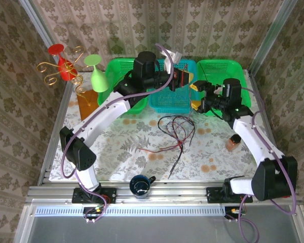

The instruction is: Untangle the cables

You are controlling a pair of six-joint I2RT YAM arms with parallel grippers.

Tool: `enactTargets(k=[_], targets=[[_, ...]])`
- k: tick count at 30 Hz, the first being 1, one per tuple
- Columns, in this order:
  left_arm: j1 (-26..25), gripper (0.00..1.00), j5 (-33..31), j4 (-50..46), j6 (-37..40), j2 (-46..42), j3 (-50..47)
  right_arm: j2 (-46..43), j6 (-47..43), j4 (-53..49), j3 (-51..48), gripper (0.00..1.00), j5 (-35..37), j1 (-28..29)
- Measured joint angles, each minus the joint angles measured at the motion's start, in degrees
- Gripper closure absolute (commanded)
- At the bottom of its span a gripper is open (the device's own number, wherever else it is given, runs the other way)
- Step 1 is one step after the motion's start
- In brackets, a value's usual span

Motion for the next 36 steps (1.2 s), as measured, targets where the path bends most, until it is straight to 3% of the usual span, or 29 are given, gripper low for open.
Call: enactTargets(k=[6, 7, 8, 10, 12, 16, 23, 30, 36], targets=[[-0.9, 1.0, 0.5, -0.4, 0.2, 0.0, 0.0, 7.9, 5.3, 9.1, -0.4, 0.26, -2.6, 2.7], [-1.0, 1.0, 0.6, -0.4, 0.2, 0.0, 0.0, 9.2, 6.1, 10.7, -0.6, 0.33, -2.7, 3.4], [-1.1, 1.0, 0.6, -0.4, 0.2, 0.0, 0.0, 10.3, 6.9, 12.2, -0.7, 0.46, -2.7, 4.1], [-1.2, 1.0, 0.7, -0.4, 0.2, 0.0, -0.1, 12.8, 8.5, 16.2, -1.0, 0.84, -2.8, 5.2], [-1.2, 1.0, 0.6, -0.7, 0.2, 0.0, -0.1, 14.4, 9.8, 18.9, -1.3, 1.0, -2.8, 5.8], [-1.2, 1.0, -0.1, -3.0, 1.0, -0.6, -0.5, 13.3, 9.9, 19.8, -2.8, 1.0, -1.0, 5.1], [1.2, 1.0, -1.4, -6.1, 2.2, -6.1, -4.3, 4.8, 4.5, 12.9, -2.9, 1.0, 2.3, 1.9], [5.2, 1.0, -3.9, -6.2, 2.6, -17.7, -16.3, -5.5, -1.6, 5.6, -2.8, 1.0, 6.2, -5.6], [8.9, 1.0, -5.4, -6.3, 2.6, -25.2, -24.5, -9.6, -6.1, -0.6, -2.5, 1.0, 9.0, -8.5]])
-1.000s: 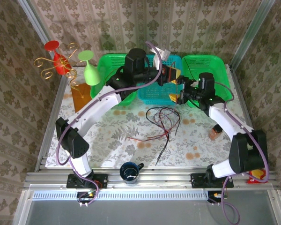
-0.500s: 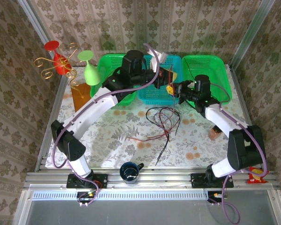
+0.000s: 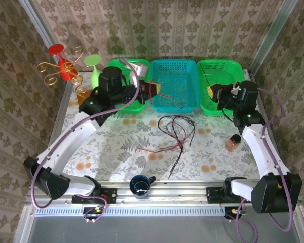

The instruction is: Untangle the cables

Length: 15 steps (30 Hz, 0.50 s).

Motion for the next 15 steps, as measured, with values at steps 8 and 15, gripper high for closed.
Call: enactTargets(k=[8, 15], targets=[[4.9, 1.0, -0.9, -1.9, 0.5, -5.6, -3.6, -3.5, -4.6, -5.1, 2.7, 1.0, 3.4, -0.9], [7.6, 1.0, -2.6, -5.3, 2.1, -8.6, -5.4, -5.0, -6.6, -7.6, 3.1, 1.0, 4.3, -2.4]])
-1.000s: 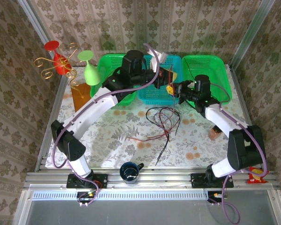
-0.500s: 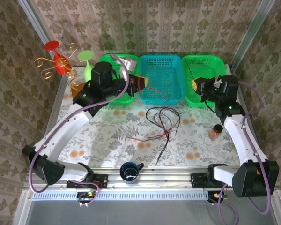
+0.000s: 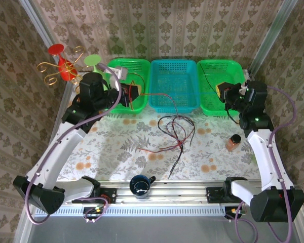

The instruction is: Untangle the cables

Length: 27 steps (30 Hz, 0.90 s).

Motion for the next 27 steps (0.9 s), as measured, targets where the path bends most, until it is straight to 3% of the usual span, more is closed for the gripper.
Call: enactTargets(k=[11, 27], targets=[[4.2, 1.0, -9.5, -4.7, 2.7, -5.4, -2.1, -1.2, -0.6, -1.7, 0.0, 1.0, 0.7, -2.8], [4.6, 1.0, -25.0, -3.4, 5.9, -11.1, -5.4, -4.0, -1.3, -5.0, -0.5, 1.0, 2.4, -6.3]])
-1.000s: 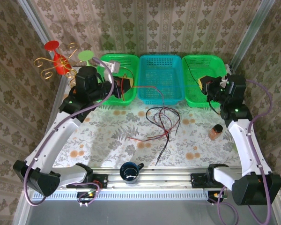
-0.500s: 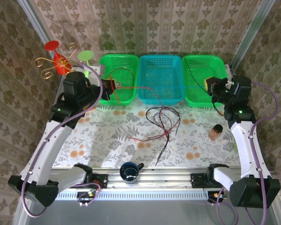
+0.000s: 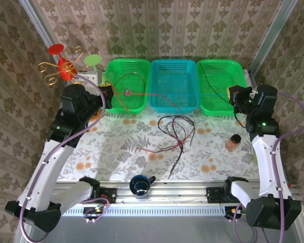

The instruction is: Untangle the cables

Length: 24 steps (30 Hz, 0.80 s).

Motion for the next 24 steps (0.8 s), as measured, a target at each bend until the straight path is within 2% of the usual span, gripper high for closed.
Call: enactTargets(k=[11, 24], targets=[[4.2, 1.0, -6.4, -7.7, 1.2, 0.0, 0.3, -1.1, -1.5, -3.0, 0.0, 1.0, 0.8, -2.5], [7.3, 1.0, -17.2, -15.5, 1.2, -1.9, 2.0, -1.8, -1.7, -4.5, -1.0, 1.0, 1.9, -3.9]])
